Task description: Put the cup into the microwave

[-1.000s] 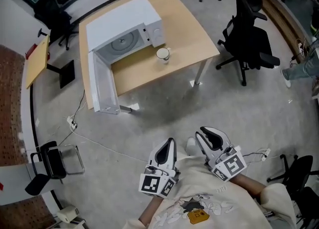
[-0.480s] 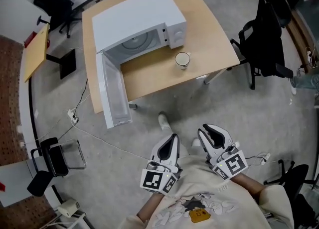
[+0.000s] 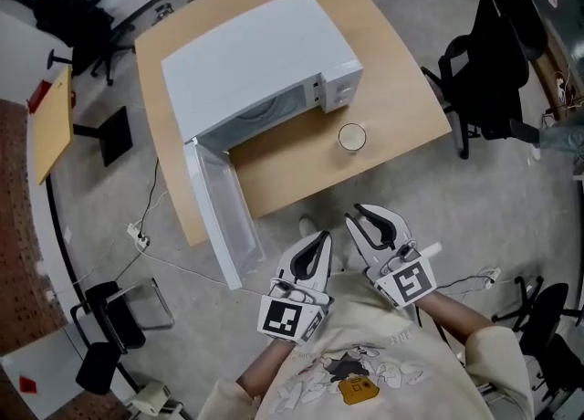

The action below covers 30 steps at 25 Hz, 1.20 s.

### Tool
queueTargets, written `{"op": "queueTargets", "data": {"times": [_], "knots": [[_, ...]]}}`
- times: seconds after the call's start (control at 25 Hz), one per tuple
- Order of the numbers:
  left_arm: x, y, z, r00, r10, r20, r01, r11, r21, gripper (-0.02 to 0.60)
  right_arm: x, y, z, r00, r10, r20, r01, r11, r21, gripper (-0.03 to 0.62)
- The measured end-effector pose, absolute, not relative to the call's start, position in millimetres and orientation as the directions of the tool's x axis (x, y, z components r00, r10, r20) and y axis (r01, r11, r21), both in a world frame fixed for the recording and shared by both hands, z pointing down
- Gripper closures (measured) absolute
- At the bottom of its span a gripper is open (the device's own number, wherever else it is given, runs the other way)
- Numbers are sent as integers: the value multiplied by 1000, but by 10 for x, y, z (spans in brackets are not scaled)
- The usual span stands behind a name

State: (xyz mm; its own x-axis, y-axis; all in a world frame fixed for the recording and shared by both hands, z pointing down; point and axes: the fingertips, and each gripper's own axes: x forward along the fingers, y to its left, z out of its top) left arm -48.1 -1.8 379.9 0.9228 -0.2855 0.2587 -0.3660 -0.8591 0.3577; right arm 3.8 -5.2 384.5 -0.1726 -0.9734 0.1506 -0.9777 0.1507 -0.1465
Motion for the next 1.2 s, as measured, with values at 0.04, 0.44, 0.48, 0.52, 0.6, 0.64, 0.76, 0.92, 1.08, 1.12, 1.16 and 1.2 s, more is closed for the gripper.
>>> {"op": "queueTargets", "data": {"times": [0.04,0.44,0.48,0.52,0.6,0.64,0.76,0.92,1.08,1.12,1.16,1.2], "knots": [[-430,-79,3812,922,-294,252,-370,-861,349,578,71,-113,3836,-175,-975,137,-977,156,-143,507],[-41,-489,3976,873,-419,248,-475,-845,246,578,499,-460,4171,-203,-971,125,-973,186,-134,507],[-32,-511,3979,866,-432,250,-488,-837,245,578,552,-472,4229,-201,-971,131,-974,184,-131,507],[-30,-526,3980,860,-443,253,-500,-831,244,578,606,-482,4299,-198,-971,138,-975,180,-128,507],[-40,-540,3988,847,-461,263,-521,-819,240,578,720,-509,4481,-189,-969,158,-978,171,-122,500],[-50,-544,3999,841,-469,270,-530,-814,237,578,782,-527,4588,-183,-968,171,-979,164,-118,468],[-93,-539,4060,821,-486,300,-556,-800,224,578,978,-571,4947,-151,-962,229,-985,126,-120,383],[-187,-492,4146,789,-512,341,-592,-781,199,578,1222,-669,5358,-88,-962,258,-992,62,-106,281],[-258,-438,4197,750,-539,383,-629,-761,162,578,1391,-834,5720,-49,-962,267,-996,27,-87,235],[-266,-418,4217,744,-540,393,-633,-758,157,578,1427,-874,5821,-41,-962,271,-996,18,-86,226],[-272,-398,4241,739,-540,403,-636,-756,152,578,1461,-910,5922,-33,-960,276,-996,10,-86,223],[-282,-380,4265,733,-541,412,-639,-755,146,578,1492,-946,6016,-26,-959,282,-996,2,-85,219]]}}
